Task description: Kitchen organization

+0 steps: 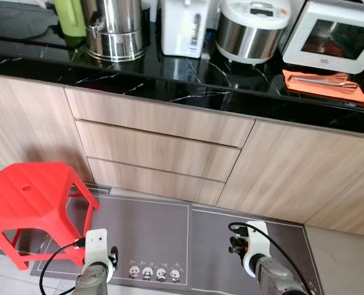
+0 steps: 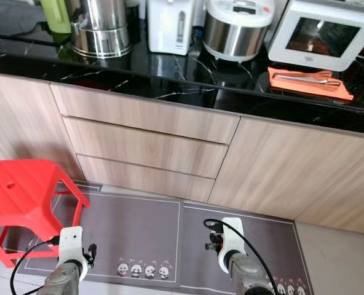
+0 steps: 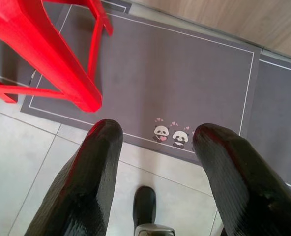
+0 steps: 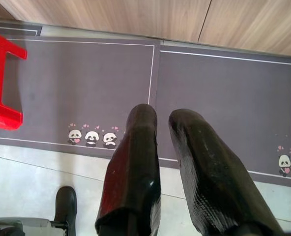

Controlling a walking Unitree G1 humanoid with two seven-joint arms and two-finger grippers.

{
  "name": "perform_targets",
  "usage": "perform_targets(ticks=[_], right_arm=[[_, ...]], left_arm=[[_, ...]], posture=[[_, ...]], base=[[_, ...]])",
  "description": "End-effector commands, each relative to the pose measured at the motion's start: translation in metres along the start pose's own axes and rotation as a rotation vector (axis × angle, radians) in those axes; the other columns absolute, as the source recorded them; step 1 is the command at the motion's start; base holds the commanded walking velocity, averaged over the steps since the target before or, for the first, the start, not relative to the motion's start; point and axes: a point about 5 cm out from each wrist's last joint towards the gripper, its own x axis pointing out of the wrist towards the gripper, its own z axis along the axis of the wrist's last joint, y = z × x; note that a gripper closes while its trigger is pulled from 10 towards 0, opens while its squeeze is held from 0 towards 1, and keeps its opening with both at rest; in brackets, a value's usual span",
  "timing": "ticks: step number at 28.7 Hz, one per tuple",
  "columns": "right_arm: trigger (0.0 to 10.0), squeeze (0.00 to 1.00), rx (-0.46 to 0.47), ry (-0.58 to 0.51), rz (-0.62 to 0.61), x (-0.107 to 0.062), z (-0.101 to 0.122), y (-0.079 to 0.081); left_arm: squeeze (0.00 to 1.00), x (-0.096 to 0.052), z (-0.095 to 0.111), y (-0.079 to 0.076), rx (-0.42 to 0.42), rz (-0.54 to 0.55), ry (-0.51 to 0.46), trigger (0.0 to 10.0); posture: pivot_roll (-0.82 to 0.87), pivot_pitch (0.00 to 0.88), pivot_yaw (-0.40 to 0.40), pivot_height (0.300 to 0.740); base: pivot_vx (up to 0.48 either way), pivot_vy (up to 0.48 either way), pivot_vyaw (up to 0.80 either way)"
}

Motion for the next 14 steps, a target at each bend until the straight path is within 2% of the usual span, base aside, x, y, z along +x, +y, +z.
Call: perform_targets(ticks=[1,9,11,14], right_arm=[[10.0,0.0,-0.005,0.009,-0.014,-0.002,-0.002,-0.006],[10.0,0.0,0.016,0.014,-0.023,-0.004,-0.006,-0.009],[10.0,0.0,0.024,0.022,-0.034,-0.004,-0.009,-0.009],[10.0,0.0,0.057,0.029,-0.048,-0.006,-0.016,-0.009]], left_arm=[[0.0,-0.001,-0.005,-0.004,0.007,-0.002,0.016,10.0],[0.0,-0.003,-0.01,-0.006,0.013,-0.012,0.028,10.0],[0.0,-0.004,-0.012,-0.005,0.024,-0.019,0.033,10.0],[0.0,-0.004,-0.015,-0.001,0.053,-0.035,0.042,10.0]], posture=[[0.19,0.0,-0.169,0.74],[0.15,0.0,-0.147,0.74],[0.12,0.0,-0.107,0.74],[0.07,0.0,-0.05,0.74]], base=[[0.0,0.0,0.0],[0.0,0.0,0.0],[0.0,0.0,0.0],[0.0,0.0,-0.68]])
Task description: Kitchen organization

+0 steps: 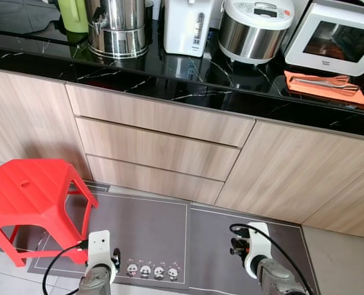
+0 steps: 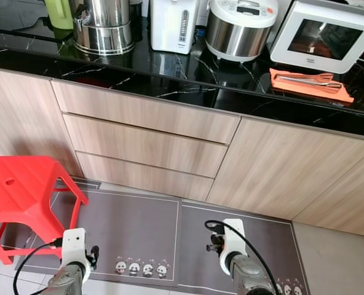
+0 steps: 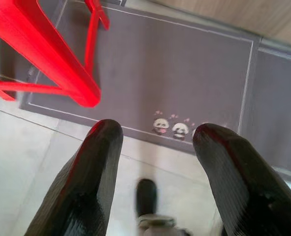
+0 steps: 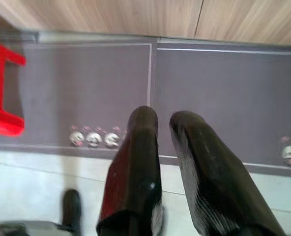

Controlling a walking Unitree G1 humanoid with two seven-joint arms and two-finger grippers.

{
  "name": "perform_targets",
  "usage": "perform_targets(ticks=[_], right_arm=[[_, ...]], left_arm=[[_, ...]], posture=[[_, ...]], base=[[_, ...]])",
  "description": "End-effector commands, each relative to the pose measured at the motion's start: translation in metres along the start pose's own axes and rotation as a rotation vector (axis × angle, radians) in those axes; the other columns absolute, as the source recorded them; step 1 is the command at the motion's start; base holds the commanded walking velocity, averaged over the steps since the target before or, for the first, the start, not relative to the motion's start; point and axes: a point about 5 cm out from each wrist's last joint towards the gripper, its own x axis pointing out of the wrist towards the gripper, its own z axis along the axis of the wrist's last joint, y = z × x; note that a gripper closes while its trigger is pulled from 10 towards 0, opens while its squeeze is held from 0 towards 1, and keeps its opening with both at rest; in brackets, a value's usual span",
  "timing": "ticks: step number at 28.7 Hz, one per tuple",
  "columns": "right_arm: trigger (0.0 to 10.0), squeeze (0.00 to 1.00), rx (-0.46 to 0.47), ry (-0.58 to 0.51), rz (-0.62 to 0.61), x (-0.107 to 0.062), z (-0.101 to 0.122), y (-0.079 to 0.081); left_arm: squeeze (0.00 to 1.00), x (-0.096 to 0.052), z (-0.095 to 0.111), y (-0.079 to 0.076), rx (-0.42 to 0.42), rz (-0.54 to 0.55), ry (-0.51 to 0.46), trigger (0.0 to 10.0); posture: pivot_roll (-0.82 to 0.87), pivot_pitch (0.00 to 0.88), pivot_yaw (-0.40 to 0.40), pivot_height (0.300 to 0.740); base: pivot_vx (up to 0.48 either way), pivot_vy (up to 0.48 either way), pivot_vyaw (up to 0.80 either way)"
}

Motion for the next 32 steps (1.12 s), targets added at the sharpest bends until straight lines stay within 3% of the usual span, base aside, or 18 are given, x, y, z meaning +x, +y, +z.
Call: perform_targets(ticks=[1,8,12,17,19,24,32], right_arm=[[10.0,0.0,0.036,0.021,-0.031,-0.004,-0.012,-0.006],[10.0,0.0,0.066,0.038,-0.06,-0.009,-0.029,-0.009],[10.0,0.0,0.069,0.056,-0.08,-0.014,-0.04,-0.012],[10.0,0.0,0.063,0.052,-0.075,-0.011,-0.037,-0.007],[10.0,0.0,0.021,0.056,-0.076,-0.01,-0.035,-0.007],[10.0,0.0,0.025,0.061,-0.082,-0.01,-0.037,-0.006],[10.0,0.0,0.003,0.057,-0.064,-0.009,-0.035,-0.003]], left_arm=[[0.0,-0.001,-0.004,-0.001,0.039,-0.025,0.015,10.0],[0.0,-0.002,-0.008,0.006,0.053,-0.027,0.025,10.0],[0.0,-0.002,-0.007,0.01,0.128,-0.032,0.026,10.0],[0.0,0.0,-0.003,0.013,0.114,-0.023,0.026,10.0],[0.0,0.0,-0.001,0.011,0.103,-0.024,0.018,10.0],[0.0,0.0,-0.003,0.01,0.142,-0.038,0.022,10.0],[0.0,-0.002,-0.007,0.018,0.151,-0.018,0.038,10.0]], posture=[[0.07,0.0,-0.044,0.74],[0.04,0.0,0.003,0.74],[0.02,0.0,0.025,0.74],[0.02,0.0,0.018,0.74],[0.03,0.0,0.014,0.74],[0.04,0.0,0.022,0.74],[0.04,0.0,0.023,0.74]], base=[[0.0,0.0,-0.74],[0.0,0.0,-0.73],[0.0,0.0,-0.73],[0.0,-0.436,-0.73],[0.0,0.0,-0.73],[0.0,0.0,-0.73],[0.0,-0.474,-0.73]])
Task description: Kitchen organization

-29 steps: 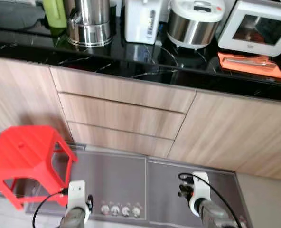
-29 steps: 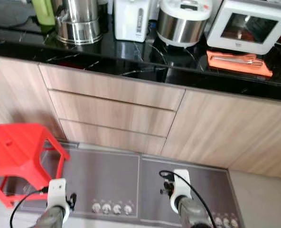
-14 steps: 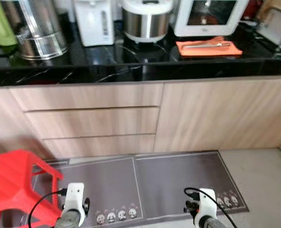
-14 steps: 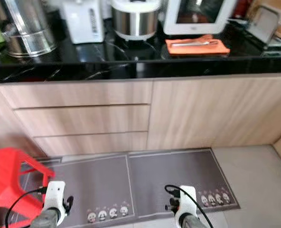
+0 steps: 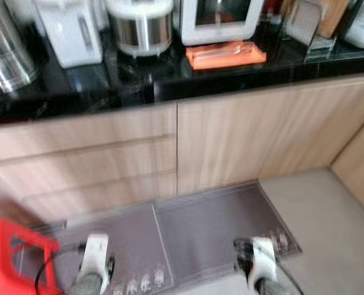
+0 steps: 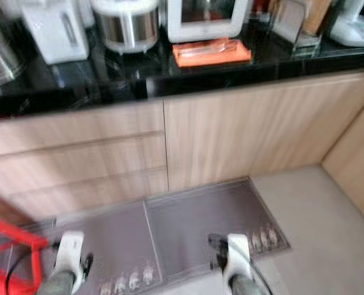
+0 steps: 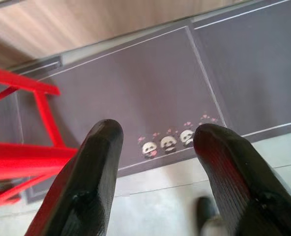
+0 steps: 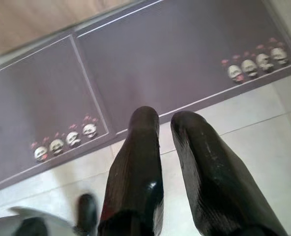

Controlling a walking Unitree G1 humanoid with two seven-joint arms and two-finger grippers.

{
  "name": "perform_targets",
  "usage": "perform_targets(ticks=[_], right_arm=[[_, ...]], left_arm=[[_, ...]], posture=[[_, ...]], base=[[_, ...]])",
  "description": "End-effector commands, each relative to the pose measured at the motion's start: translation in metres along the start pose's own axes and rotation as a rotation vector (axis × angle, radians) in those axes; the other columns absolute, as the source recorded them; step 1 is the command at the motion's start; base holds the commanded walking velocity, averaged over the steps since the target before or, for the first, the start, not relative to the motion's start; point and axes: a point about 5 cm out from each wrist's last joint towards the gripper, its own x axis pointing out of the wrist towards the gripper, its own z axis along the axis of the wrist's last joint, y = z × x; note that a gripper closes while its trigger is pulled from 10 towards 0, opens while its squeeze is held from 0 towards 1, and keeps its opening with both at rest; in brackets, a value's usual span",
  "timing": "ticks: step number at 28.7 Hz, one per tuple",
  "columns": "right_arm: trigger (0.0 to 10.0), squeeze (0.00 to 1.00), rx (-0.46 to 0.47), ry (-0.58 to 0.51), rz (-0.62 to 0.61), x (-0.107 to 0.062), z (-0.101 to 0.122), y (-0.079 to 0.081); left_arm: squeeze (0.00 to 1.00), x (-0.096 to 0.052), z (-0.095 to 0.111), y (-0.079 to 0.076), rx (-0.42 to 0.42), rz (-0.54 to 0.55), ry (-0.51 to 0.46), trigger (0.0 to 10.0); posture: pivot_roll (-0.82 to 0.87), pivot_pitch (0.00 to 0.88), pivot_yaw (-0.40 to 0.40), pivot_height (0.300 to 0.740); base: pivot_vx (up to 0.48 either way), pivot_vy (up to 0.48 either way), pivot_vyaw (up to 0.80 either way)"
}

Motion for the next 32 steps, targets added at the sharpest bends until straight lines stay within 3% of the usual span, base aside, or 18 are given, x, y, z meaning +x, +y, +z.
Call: perform_targets(ticks=[1,14,32], right_arm=[[10.0,0.0,0.002,0.007,0.008,-0.0002,-0.0027,0.0024],[10.0,0.0,0.002,-0.006,-0.019,0.0001,0.0017,-0.0018],[10.0,0.0,-0.047,-0.001,-0.002,0.0002,0.0032,-0.0026]], left_arm=[[0.0,-0.0009,-0.0051,0.0018,0.008,0.003,0.028,10.0],[0.0,-0.0031,-0.0103,0.0118,-0.023,0.04,0.033,10.0],[0.0,-0.0013,-0.0051,0.0041,-0.087,0.024,0.019,10.0]], posture=[[0.04,0.0,0.023,0.74],[0.02,0.0,0.017,0.74],[0.01,0.0,0.018,0.74]], base=[[0.0,-0.48,-0.73],[0.0,-0.037,-0.73],[0.0,0.0,-0.72]])
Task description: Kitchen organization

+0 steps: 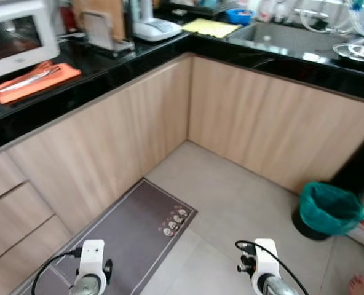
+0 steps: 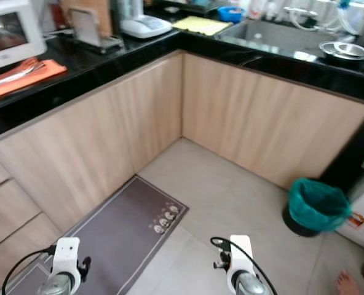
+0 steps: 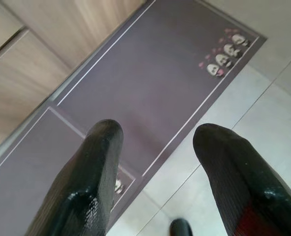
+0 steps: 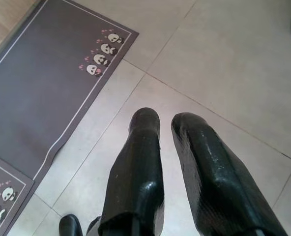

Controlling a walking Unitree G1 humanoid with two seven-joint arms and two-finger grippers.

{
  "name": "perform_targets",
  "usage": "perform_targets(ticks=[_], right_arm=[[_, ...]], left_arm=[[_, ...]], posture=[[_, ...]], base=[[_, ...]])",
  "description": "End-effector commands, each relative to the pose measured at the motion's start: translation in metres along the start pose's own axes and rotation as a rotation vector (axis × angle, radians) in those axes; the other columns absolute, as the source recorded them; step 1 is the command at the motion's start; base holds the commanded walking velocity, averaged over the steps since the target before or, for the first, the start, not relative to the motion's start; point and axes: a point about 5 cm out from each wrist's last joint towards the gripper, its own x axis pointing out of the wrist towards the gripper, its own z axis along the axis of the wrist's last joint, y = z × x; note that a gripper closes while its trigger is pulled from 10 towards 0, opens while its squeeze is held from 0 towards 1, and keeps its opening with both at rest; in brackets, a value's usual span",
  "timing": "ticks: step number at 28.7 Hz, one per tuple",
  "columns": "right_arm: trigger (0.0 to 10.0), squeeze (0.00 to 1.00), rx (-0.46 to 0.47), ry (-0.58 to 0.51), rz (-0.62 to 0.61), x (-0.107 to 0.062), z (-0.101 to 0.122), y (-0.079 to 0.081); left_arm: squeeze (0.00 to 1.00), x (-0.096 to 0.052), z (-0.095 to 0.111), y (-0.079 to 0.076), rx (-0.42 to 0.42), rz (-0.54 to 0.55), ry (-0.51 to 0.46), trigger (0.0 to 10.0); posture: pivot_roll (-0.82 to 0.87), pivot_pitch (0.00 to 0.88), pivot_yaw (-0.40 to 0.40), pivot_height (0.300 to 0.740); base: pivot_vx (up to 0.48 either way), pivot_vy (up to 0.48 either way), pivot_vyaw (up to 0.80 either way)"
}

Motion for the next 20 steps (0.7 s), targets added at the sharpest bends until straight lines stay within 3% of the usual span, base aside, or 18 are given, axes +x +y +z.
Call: perform_targets(ticks=[1,6,20], right_arm=[[10.0,0.0,-0.007,-0.004,0.013,0.001,0.0024,0.003],[10.0,0.0,-0.029,0.004,0.032,0.0008,0.0022,0.0026],[10.0,0.0,-0.078,0.013,0.044,-0.0003,0.0021,-0.0027]], left_arm=[[0.0,-0.0014,-0.0056,0.0045,-0.011,0.011,0.023,10.0],[0.0,-0.0008,-0.0031,0.0024,-0.079,0.017,0.009,10.0],[0.0,-0.0024,-0.0092,-0.0039,-0.094,0.008,0.031,10.0]], posture=[[0.01,0.0,0.017,0.74],[0.0,0.0,-0.004,0.74],[-0.01,0.0,-0.014,0.74]], base=[[0.0,0.0,-0.7],[0.0,0.0,-0.67],[0.0,0.0,-0.66]])
